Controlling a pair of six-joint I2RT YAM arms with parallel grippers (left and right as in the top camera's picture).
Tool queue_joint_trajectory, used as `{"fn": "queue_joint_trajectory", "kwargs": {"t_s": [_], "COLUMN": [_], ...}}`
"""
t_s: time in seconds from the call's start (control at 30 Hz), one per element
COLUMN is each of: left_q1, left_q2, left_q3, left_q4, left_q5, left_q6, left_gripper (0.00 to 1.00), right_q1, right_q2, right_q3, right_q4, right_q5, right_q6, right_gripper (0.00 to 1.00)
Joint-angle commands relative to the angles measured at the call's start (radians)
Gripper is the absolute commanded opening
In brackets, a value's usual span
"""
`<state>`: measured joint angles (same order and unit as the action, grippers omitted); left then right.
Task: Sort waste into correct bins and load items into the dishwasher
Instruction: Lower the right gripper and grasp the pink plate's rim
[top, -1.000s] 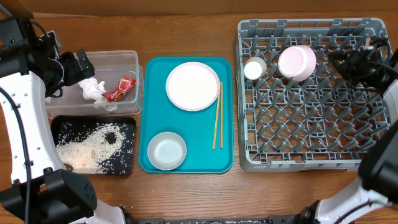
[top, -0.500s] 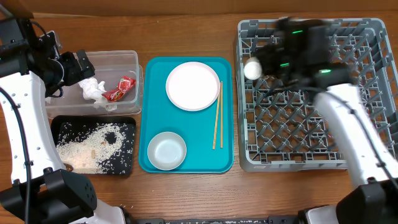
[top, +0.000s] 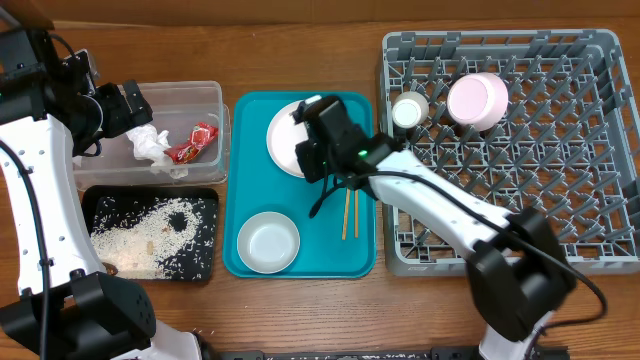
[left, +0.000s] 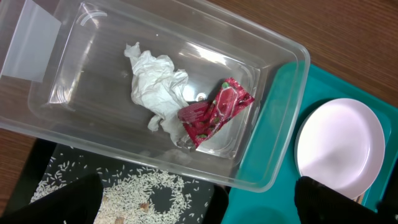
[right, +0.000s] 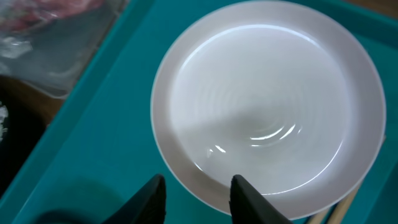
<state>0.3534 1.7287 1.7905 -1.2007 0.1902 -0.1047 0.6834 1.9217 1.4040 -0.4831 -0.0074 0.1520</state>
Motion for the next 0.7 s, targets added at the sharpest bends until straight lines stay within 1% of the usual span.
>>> {"fn": "queue_joint_trajectory", "kwargs": {"t_s": [0.0,0.1,0.17,0.23,0.3,0.5,0.67], "left_q1": [0.000,0.000,0.000,0.000,0.000,0.000,0.000], "left_q2": [-0.016,-0.016,-0.016,-0.016,-0.016,-0.016,-0.016], "left_q3": [0.025,0.025,0.025,0.025,0.025,0.025,0.025], "left_q4": [0.001,0.001,0.001,0.001,0.001,0.001,0.001], "left_q5": [0.009,0.009,0.009,0.009,0.009,0.009,0.009], "left_q6": [-0.008,-0.007,-0.008,-0.007,-0.007,-0.007,-0.008], "left_gripper": [1.00,1.00,1.00,1.00,1.00,1.00,1.00], "right_q1": [-0.004,-0.004,-0.004,-0.004,-0.004,-0.004,-0.003], "right_q2": [0.060,0.104,0.126,0.144,0.153,0.156,0.156], "right_q3": [0.005,0.005,0.005,0.005,0.005,0.005,0.005], "right_q4": [0.037,0.056,0.066,0.079,0.086,0.090,0.078], "right_q5": [0.051,0.042,0.008,-0.050,-0.084,-0.100,-0.127], "right_q6": [-0.003,-0.005,-0.016,-0.056,-0.057,-0.064,-0.134], "right_gripper": [0.43,0.49,0.50,0.50,0.51,0.57,0.57]}}
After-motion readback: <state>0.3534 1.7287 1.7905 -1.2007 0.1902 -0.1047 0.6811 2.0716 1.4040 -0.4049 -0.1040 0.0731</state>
